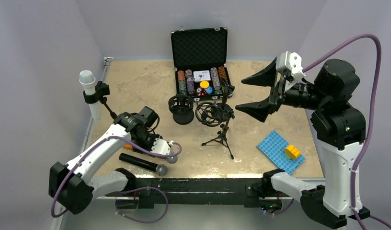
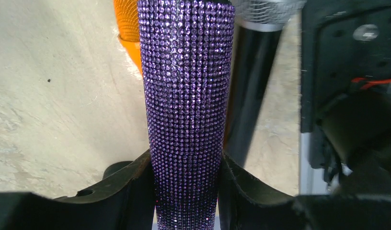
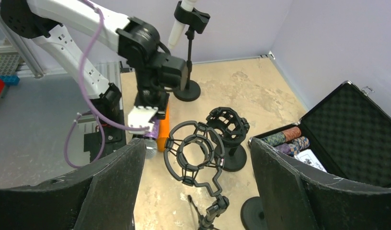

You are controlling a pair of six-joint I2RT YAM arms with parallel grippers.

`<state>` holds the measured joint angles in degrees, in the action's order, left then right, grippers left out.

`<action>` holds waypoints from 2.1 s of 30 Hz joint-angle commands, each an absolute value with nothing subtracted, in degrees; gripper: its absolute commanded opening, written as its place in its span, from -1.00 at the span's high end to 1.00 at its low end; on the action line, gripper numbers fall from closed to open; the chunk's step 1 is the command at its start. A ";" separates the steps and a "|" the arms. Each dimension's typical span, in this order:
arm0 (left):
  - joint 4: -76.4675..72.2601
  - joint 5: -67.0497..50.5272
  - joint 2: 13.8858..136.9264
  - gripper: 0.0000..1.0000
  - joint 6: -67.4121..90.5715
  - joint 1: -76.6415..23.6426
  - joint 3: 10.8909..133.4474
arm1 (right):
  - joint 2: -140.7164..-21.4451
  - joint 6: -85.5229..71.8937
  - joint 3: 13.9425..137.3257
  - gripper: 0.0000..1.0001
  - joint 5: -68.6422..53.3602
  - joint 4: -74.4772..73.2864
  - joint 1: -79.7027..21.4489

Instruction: Remove the microphone from the stand

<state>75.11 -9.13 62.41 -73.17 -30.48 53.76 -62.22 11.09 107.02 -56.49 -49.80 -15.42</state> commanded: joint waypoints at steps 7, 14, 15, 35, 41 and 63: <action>52.24 -2.59 72.92 1.00 -72.74 -25.60 51.82 | -60.54 10.41 106.51 -0.64 -55.87 -51.47 -14.55; 48.75 -0.68 79.93 0.94 -77.04 -21.90 52.56 | -60.81 10.54 105.96 -0.64 -55.83 -51.07 -13.94; 48.25 -0.33 81.56 0.92 -76.99 -21.13 52.99 | -60.95 10.50 106.07 -0.64 -55.89 -51.09 -13.94; 49.38 -5.65 77.19 -0.19 -83.04 -16.43 39.75 | -62.96 12.11 104.93 -0.63 -54.71 -51.88 -13.62; 50.53 -8.11 76.58 -0.21 -80.32 -16.44 41.65 | -60.85 17.81 94.59 -0.65 -51.07 -51.02 -13.64; 60.21 -15.55 57.88 -0.25 -72.03 -17.90 45.77 | -68.47 43.36 92.77 -0.65 -48.88 -67.10 -18.30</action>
